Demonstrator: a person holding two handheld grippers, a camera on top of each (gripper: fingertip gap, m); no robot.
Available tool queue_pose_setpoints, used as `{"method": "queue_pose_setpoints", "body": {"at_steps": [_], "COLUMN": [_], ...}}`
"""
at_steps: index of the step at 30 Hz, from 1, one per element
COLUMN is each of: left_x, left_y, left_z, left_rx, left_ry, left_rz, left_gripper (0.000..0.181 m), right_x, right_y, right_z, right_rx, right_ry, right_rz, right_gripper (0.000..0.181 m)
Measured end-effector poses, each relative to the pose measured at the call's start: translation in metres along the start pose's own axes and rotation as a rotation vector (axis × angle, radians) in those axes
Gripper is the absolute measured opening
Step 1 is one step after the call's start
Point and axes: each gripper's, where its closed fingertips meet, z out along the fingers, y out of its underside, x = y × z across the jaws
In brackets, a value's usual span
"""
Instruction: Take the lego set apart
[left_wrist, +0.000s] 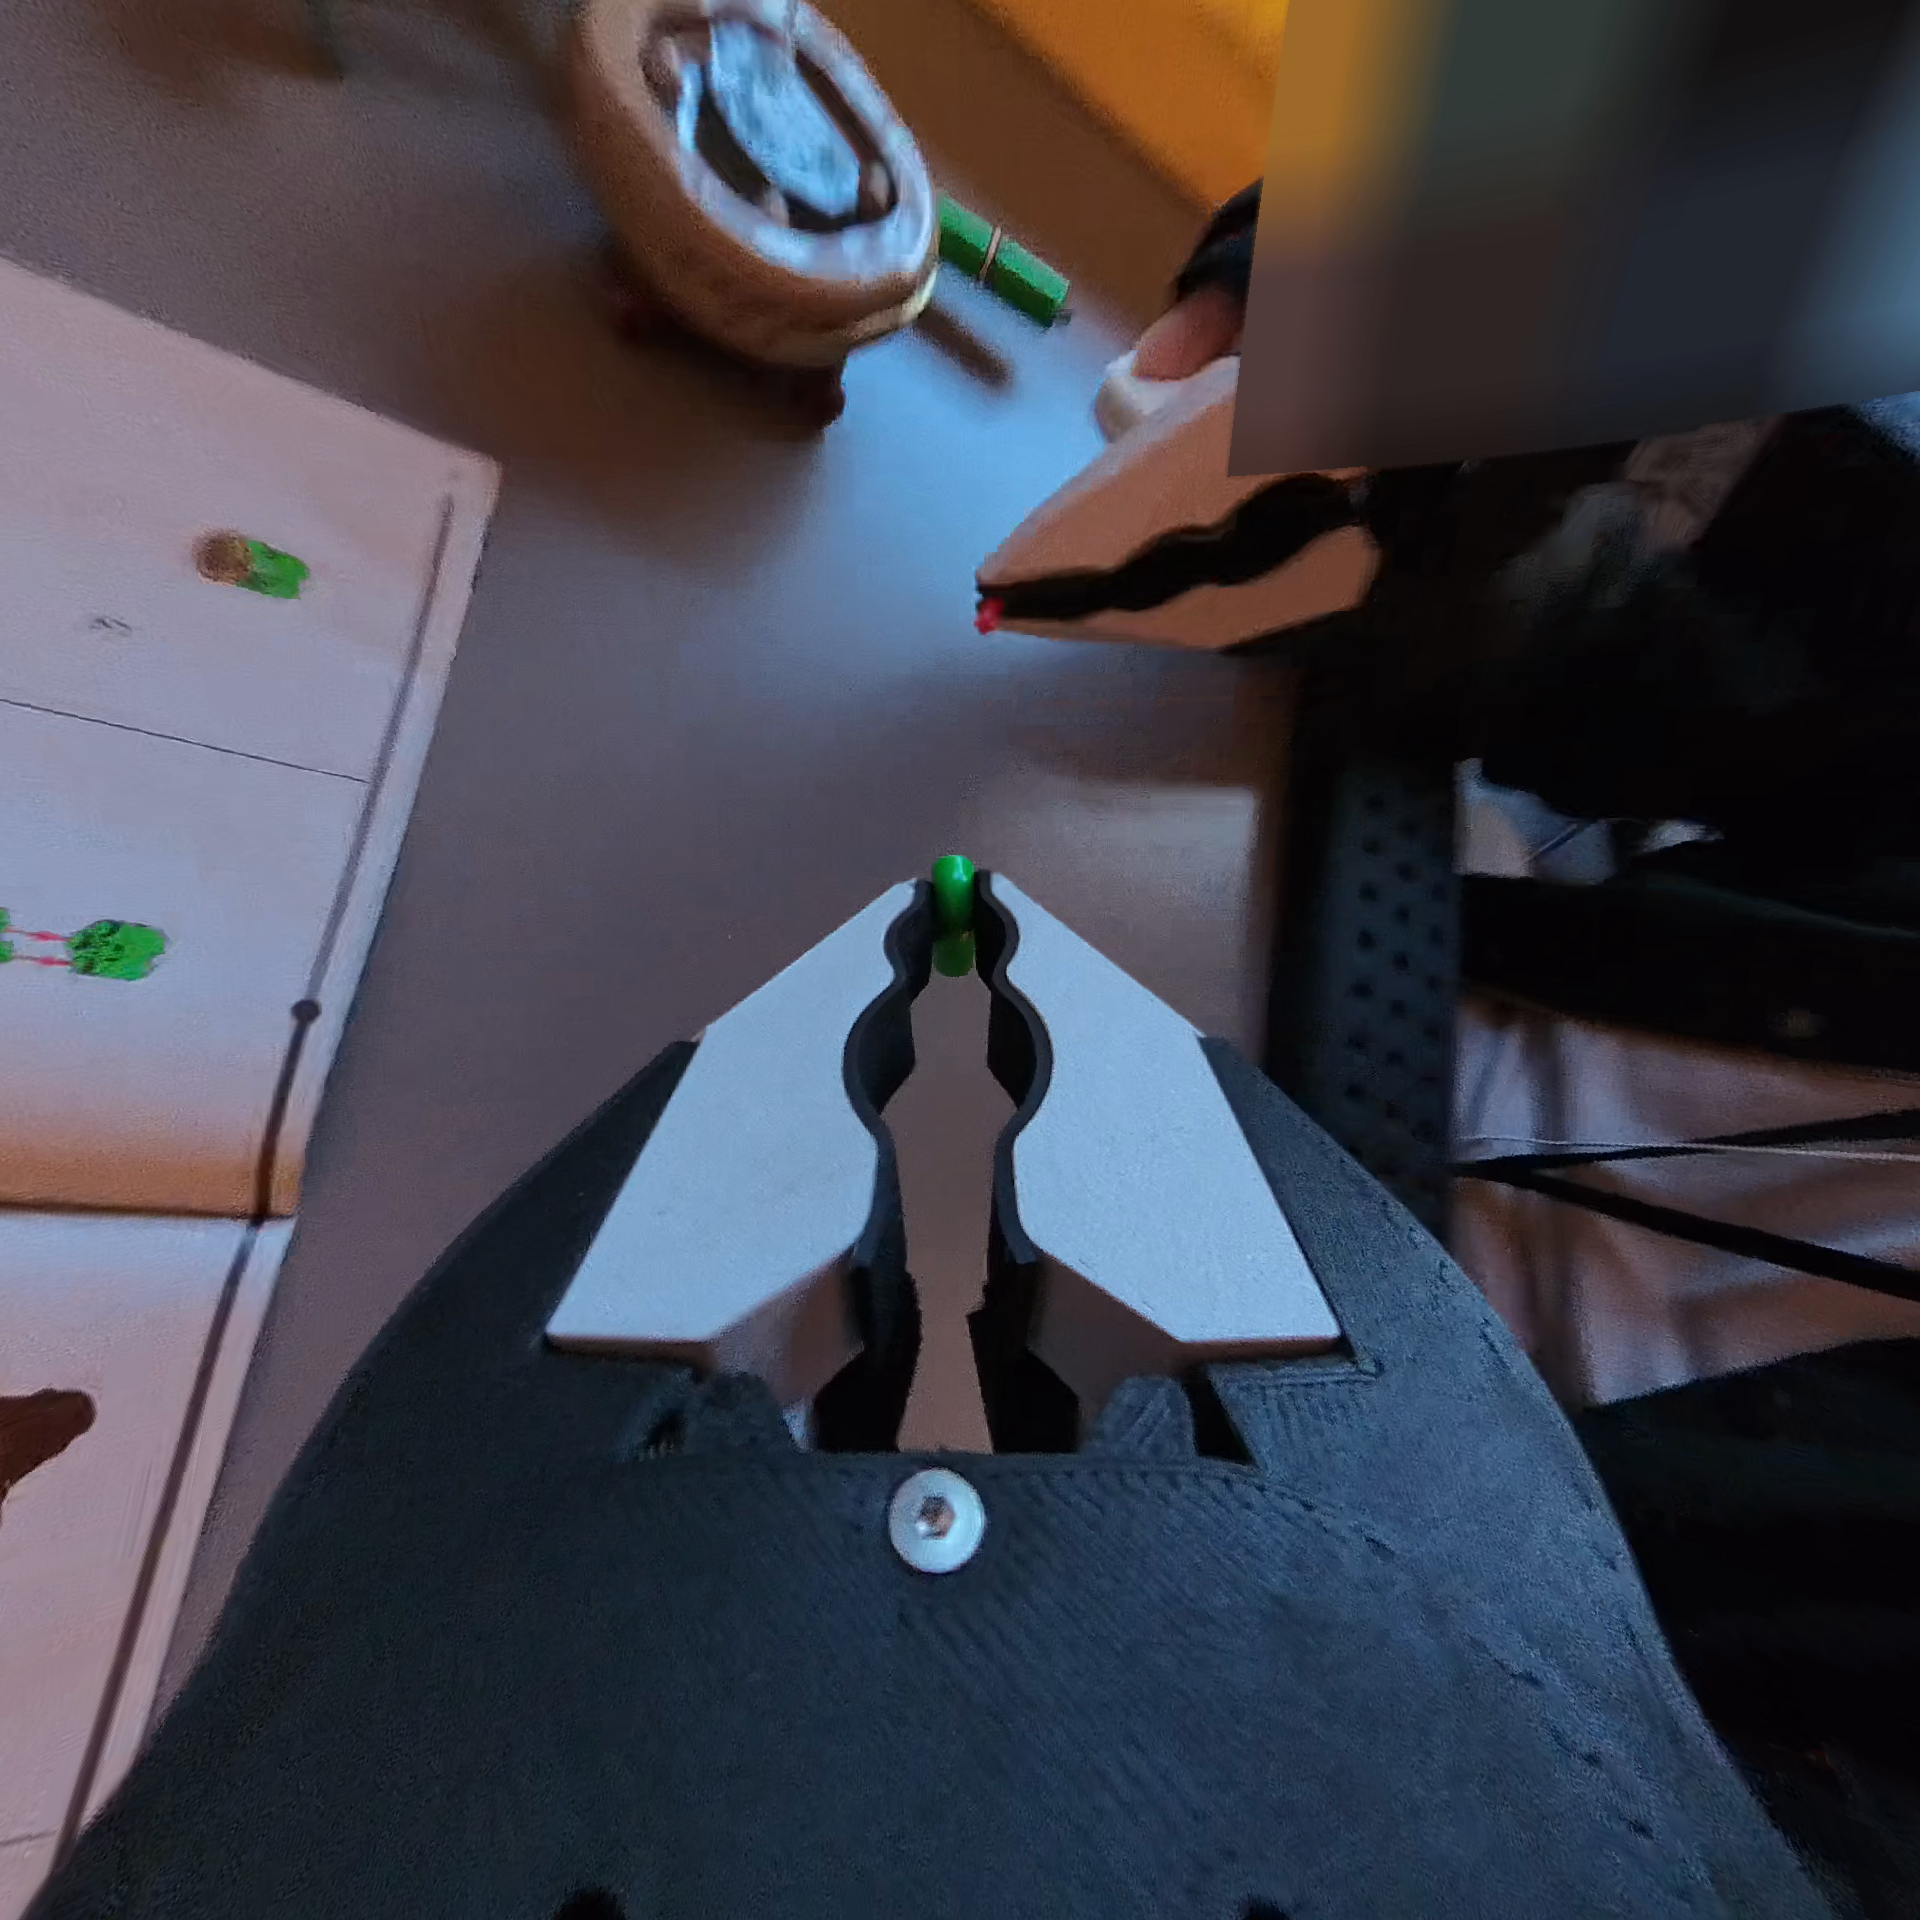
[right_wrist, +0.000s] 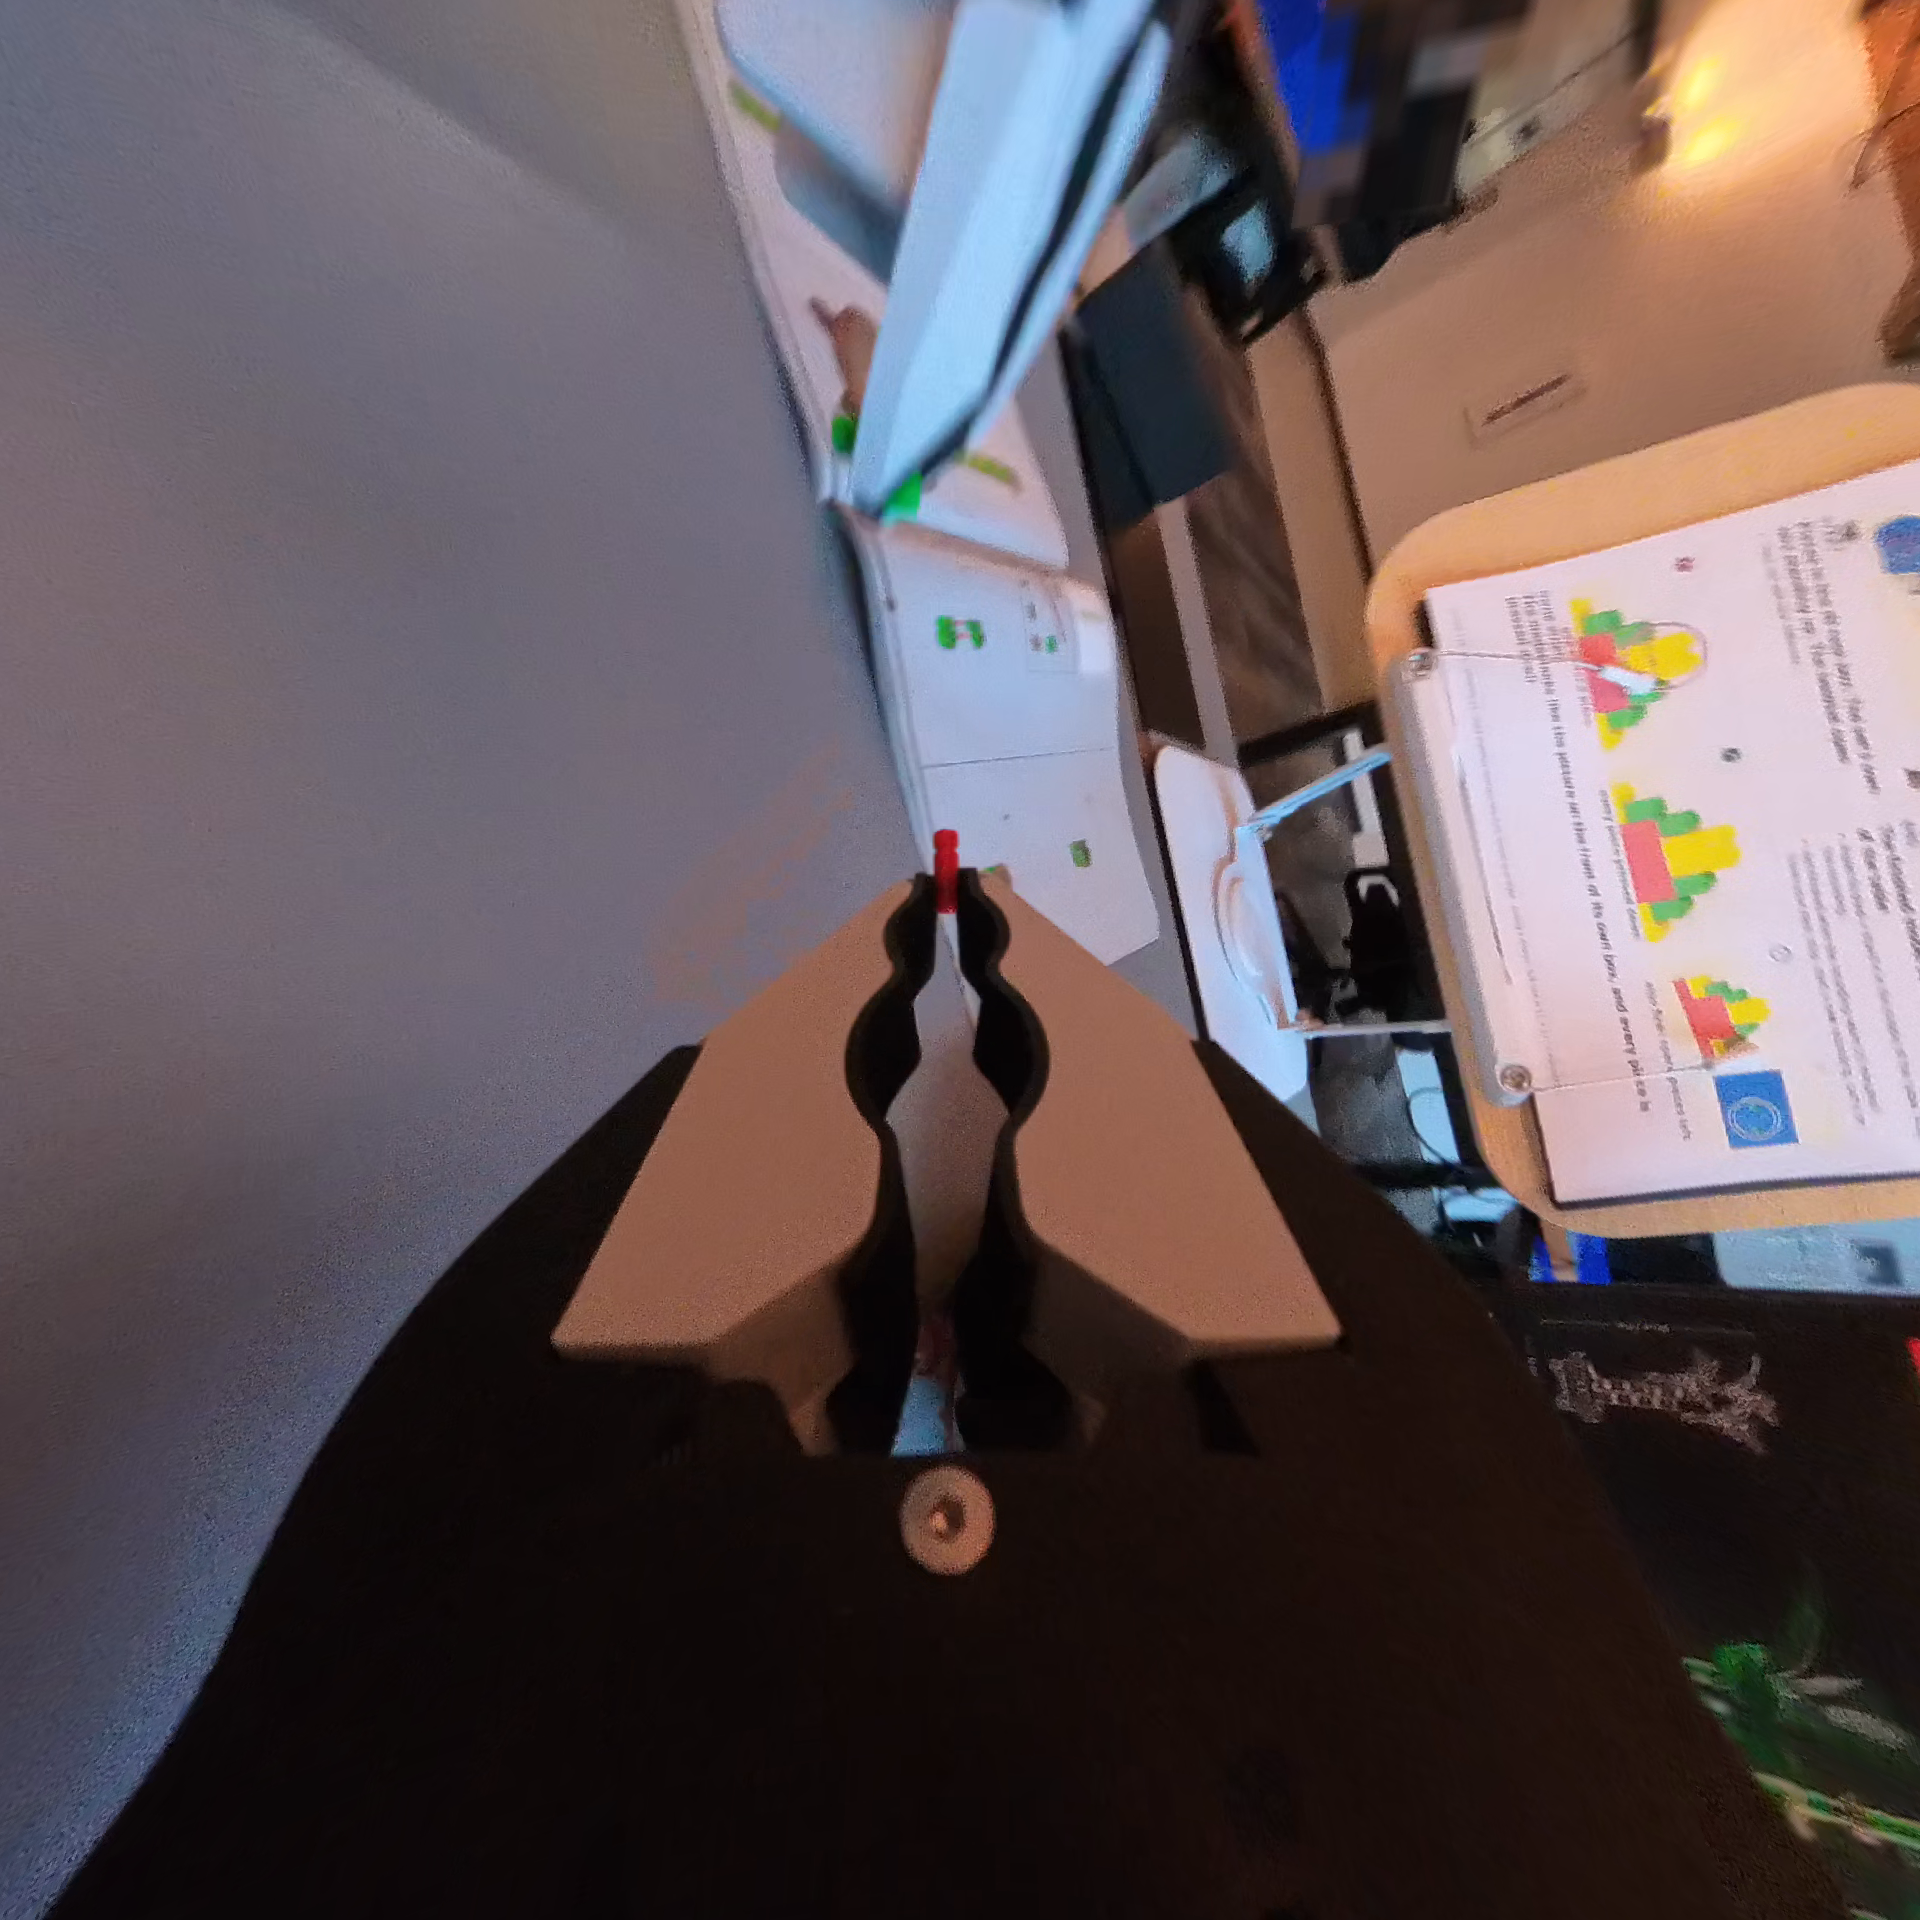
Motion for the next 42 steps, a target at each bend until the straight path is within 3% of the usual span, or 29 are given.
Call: {"method": "queue_pose_setpoints", "body": {"at_steps": [3,7,11,14,17,19,21,25,28,31,34,37,42], "left_x": [0.013,0.057,0.09,0.105,0.127,0.14,0.15,0.158,0.159,0.161,0.155,0.149,0.151], "left_y": [-0.018,-0.032,-0.029,-0.025,-0.021,-0.017,-0.013,-0.008,-0.005,-0.005,-0.008,-0.013,-0.015], "left_z": [-0.045,-0.069,-0.066,-0.056,-0.058,-0.064,-0.072,-0.093,-0.102,-0.103,-0.084,-0.065,-0.055], "left_rx": [0.19,0.324,0.36,0.369,0.4,0.426,0.457,0.52,0.55,0.57,0.558,0.599,0.643], "left_ry": [0.137,0.31,0.383,0.386,0.512,0.618,0.722,0.906,0.983,0.984,0.872,0.764,0.729], "left_rz": [-0.047,0.189,0.439,0.571,0.626,0.641,0.649,0.62,0.61,0.63,0.661,0.722,0.778], "left_gripper": [0.006,0.006,0.006,0.006,0.005,0.005,0.006,0.006,0.006,0.006,0.006,0.006,0.006], "right_x": [0.019,0.0,-0.07,-0.086,-0.091,-0.082,-0.061,-0.019,-0.011,-0.017,-0.021,-0.009,0.016], "right_y": [-0.013,-0.021,-0.019,-0.021,-0.02,-0.025,-0.051,-0.105,-0.116,-0.123,-0.136,-0.144,-0.136], "right_z": [-0.017,-0.013,0.002,0.006,0.005,0.003,-0.008,-0.052,-0.066,-0.069,-0.076,-0.083,-0.087], "right_rx": [0.147,0.186,0.127,0.116,0.107,0.138,0.283,0.606,0.688,0.715,0.802,0.898,0.968], "right_ry": [-0.012,-0.094,-0.454,-0.522,-0.572,-0.554,-0.475,-0.306,-0.226,-0.286,-0.419,-0.512,-0.543], "right_rz": [0.177,0.161,0.212,0.22,0.276,0.316,0.344,0.382,0.34,0.379,0.547,0.749,0.964], "right_gripper": [0.003,0.003,0.003,0.004,0.016,0.027,0.036,0.038,0.038,0.037,0.036,0.036,0.028]}}
